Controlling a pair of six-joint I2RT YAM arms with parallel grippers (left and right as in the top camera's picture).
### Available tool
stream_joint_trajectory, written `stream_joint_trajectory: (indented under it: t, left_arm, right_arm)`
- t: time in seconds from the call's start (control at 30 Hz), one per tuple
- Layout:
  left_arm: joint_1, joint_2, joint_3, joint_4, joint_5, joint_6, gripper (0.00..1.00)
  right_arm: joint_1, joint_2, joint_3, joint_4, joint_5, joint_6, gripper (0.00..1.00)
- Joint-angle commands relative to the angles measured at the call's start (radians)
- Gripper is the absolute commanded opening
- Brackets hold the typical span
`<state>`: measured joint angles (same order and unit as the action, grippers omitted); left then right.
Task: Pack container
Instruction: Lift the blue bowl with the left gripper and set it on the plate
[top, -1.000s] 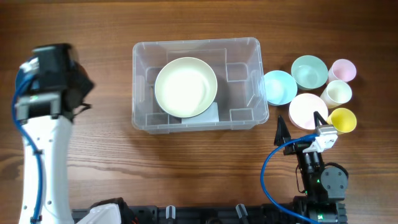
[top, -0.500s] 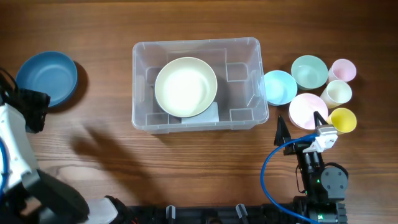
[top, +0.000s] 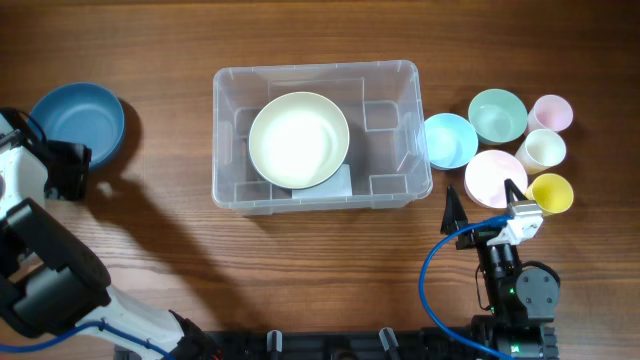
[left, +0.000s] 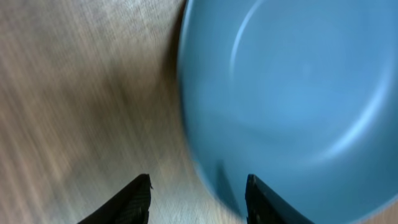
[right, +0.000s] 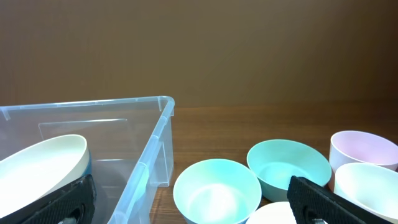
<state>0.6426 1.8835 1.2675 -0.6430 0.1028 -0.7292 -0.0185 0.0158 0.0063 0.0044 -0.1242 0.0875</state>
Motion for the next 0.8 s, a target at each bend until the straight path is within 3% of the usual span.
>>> stream_joint_trajectory:
  t: [0.0,0.13,0.2,0.27,0.3,0.57,0.77]
  left_arm:
    - [0.005,0.053,0.008,0.04,0.009,-0.02,0.5]
    - [0.006,0.091,0.008,0.069,0.01,-0.056,0.52]
    - [0.005,0.103,0.008,0.072,0.013,-0.073,0.47]
    - [0.006,0.105,0.008,0.073,0.021,-0.081,0.13]
    - [0.006,0.104,0.008,0.072,0.021,-0.091,0.04]
    - [0.03,0.05,0.035,0.018,0.109,-0.086,0.04]
    - [0.027,-0.103,0.05,-0.013,0.106,-0.019,0.04]
  right_arm:
    - [0.002,-0.002,-0.001,0.005,0.0,-0.006,1.0]
    - [0.002,-0.002,-0.001,0.005,-0.001,-0.006,1.0]
    - [0.002,-0.002,-0.001,0.005,-0.001,-0.006,1.0]
    - [0.002,-0.002,-0.001,0.005,-0.001,-0.006,1.0]
    - [0.002,-0.002,-0.001,0.005,-0.001,-0.007,1.0]
    - [0.002,-0.002,-0.001,0.005,-0.001,-0.006,1.0]
    - [0.002,-0.002,-0.001,0.005,0.0,-0.006,1.0]
